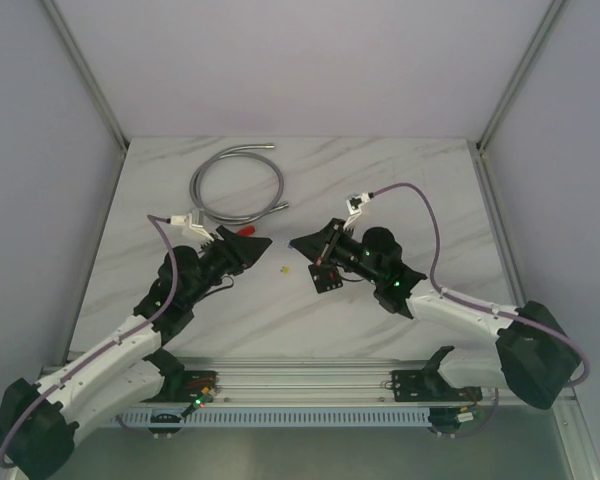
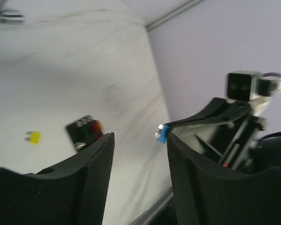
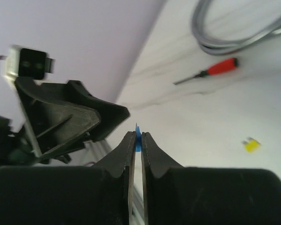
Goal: Snap on the fuse box
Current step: Pick up the fuse from the center of the board.
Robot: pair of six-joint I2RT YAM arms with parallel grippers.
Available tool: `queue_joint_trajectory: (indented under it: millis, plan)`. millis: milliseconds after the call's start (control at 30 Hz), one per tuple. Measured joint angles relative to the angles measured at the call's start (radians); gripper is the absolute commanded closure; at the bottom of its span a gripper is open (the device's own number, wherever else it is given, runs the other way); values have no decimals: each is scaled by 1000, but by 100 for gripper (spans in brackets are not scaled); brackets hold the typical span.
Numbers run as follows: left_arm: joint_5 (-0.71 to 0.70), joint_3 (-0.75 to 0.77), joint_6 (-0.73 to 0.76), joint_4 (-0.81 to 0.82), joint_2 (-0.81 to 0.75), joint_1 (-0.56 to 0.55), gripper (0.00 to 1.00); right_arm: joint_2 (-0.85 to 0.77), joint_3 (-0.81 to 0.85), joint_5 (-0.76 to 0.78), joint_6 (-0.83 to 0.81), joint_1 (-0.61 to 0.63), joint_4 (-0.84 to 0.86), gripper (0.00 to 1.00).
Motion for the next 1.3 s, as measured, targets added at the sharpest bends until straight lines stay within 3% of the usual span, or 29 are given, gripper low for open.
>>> queue_joint_trajectory:
  millis: [133, 300, 600, 867, 1300]
  plan:
    - [-23, 28, 99, -109, 26, 17, 27, 1, 111, 20, -93, -16, -299, 100]
    - [-37, 52, 205, -203, 65, 50, 20, 45, 260, 91, -219, -17, -632, 100]
    - [-55, 109, 333, -347, 155, 117, 4, 225, 457, 256, -383, -17, -1052, 100]
    - [-59, 112, 378, -398, 195, 156, 0, 409, 591, 326, -463, -17, -1223, 100]
    - [-55, 114, 390, -412, 229, 181, 0, 556, 716, 339, -533, -17, -1289, 100]
